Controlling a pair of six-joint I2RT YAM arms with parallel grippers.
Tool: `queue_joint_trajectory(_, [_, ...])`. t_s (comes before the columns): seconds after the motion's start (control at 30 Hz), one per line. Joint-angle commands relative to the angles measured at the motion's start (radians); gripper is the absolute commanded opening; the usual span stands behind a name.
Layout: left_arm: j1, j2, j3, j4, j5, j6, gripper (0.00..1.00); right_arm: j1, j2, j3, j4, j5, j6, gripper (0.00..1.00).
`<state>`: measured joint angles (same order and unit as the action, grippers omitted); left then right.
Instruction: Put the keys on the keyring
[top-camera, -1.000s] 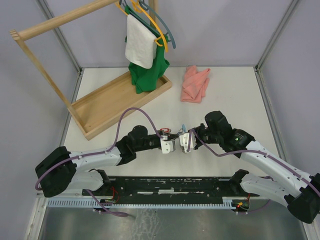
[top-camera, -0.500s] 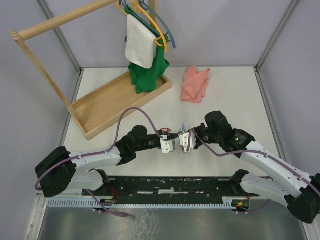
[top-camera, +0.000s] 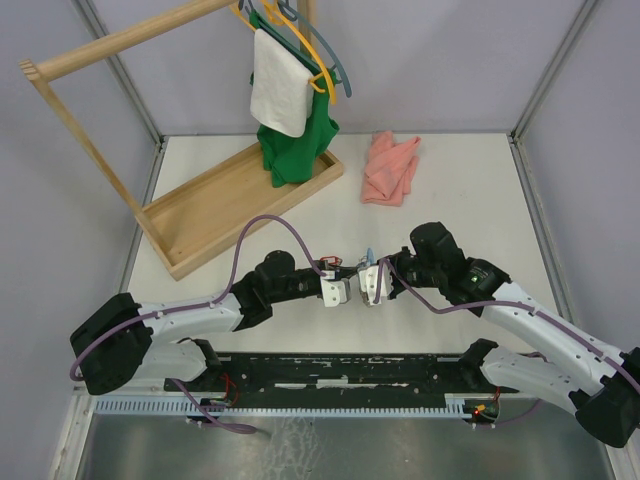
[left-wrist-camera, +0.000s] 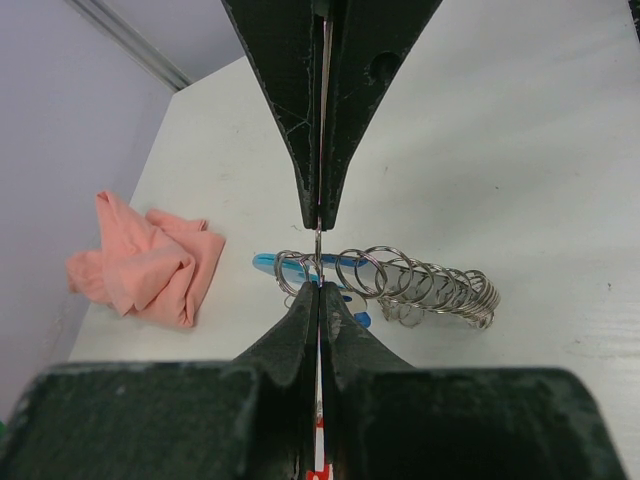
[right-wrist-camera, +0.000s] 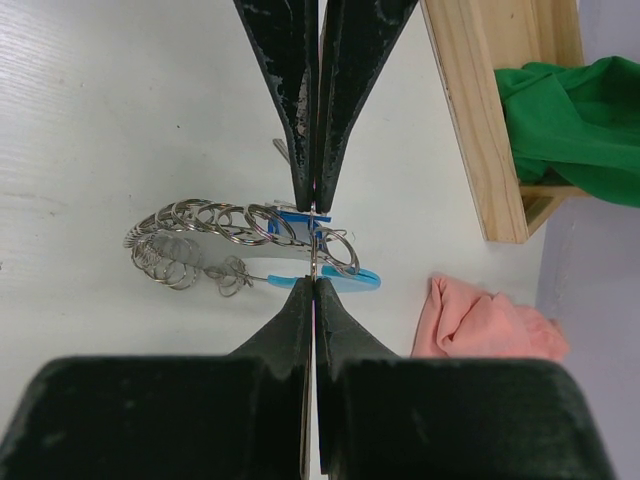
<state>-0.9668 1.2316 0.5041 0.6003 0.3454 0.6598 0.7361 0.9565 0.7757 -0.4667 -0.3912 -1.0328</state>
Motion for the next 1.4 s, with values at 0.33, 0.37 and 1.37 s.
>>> queue_joint_trajectory(0.33, [-0.005, -0.015, 0.035, 0.060, 0.007, -0.035, 0.03, 0.005, -0.003, 0.021, 0.004, -0.026, -0.001, 0.01])
queue_joint_trajectory(0.37, [-0.006, -0.014, 0.036, 0.059, 0.009, -0.035, 0.03, 0.005, -0.003, 0.021, 0.004, -0.027, -0.002, 0.01])
queue_joint_trajectory(1.37, [-0.005, -0.014, 0.041, 0.052, 0.031, -0.034, 0.03, 0.008, -0.002, 0.022, 0.014, -0.001, 0.014, 0.01])
